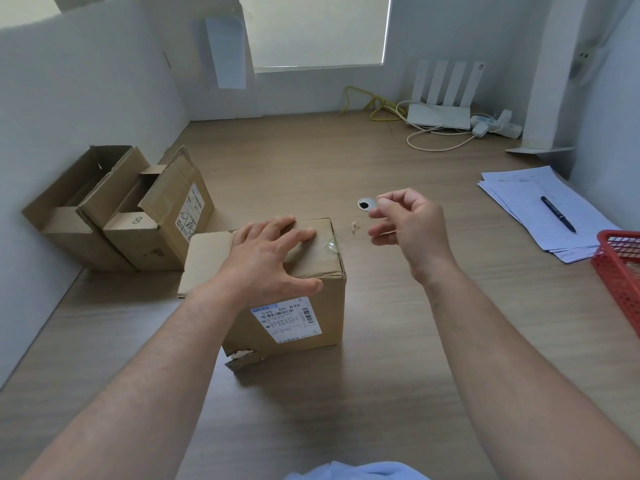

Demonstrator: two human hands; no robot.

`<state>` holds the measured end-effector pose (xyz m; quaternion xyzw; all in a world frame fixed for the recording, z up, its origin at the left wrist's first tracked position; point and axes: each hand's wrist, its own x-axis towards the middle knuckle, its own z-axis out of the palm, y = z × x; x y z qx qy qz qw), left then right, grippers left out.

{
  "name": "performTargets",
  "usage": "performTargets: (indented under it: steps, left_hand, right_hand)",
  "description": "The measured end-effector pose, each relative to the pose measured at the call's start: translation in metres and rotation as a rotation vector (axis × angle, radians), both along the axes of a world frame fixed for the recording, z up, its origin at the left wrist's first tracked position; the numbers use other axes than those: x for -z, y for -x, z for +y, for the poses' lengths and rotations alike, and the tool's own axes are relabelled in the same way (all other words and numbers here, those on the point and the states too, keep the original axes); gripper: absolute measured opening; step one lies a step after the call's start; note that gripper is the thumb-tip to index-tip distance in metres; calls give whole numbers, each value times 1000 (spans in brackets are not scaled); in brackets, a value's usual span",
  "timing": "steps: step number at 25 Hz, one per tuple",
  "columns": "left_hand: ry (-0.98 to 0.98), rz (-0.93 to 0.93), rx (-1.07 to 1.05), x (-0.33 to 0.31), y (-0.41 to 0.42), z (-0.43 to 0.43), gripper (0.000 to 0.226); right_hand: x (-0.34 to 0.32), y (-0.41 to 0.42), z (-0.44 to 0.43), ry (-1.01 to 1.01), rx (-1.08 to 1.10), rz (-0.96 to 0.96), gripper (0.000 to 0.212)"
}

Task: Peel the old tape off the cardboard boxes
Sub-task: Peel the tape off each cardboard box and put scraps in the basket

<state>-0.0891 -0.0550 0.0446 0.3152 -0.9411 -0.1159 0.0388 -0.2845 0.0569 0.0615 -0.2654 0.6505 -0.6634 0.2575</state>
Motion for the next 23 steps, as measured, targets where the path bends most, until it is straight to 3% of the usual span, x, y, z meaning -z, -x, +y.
performTargets:
  steps: [6, 16, 18, 23]
  left_hand:
    - [19, -5, -16, -1, 5, 5, 97]
    - [37, -12, -22, -1, 5, 9, 98]
    - [37, -12, -24, 0, 4, 9, 98]
    - [13, -2, -25, 1, -2, 6, 96]
  right_hand:
    - [18, -32, 10, -255, -145, 767, 15]
    - [27, -45, -4, -401, -65, 1241, 18]
    - [30, -41, -7, -435, -80, 1134, 19]
    - [35, -40, -4, -230, -24, 152, 16]
